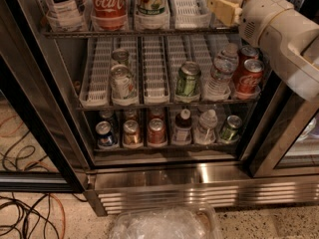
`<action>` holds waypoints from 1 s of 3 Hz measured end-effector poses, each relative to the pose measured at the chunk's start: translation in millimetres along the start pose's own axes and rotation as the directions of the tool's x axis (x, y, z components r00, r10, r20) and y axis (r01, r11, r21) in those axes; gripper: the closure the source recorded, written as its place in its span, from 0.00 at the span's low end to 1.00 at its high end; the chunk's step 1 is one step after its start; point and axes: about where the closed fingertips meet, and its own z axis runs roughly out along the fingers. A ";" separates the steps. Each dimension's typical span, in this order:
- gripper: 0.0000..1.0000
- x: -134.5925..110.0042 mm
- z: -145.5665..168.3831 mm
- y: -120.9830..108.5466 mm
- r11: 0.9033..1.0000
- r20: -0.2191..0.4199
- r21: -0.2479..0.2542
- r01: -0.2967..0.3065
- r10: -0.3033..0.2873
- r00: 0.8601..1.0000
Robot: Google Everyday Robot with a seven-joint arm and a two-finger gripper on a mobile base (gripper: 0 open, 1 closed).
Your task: Pick orange can from top shelf of fridge
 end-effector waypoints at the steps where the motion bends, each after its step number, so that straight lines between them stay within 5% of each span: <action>1: 0.41 -0.5 1.1 -0.3 1.000 -0.001 0.007 -0.010 0.010 1.000; 2: 0.40 -3.7 7.1 -2.1 0.999 -0.013 0.027 -0.016 0.017 1.000; 3: 0.58 -0.3 8.1 -1.0 0.999 -0.027 0.033 -0.029 0.030 0.999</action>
Offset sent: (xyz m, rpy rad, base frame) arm 0.0150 -0.0020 0.0082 0.0202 0.0383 -0.0637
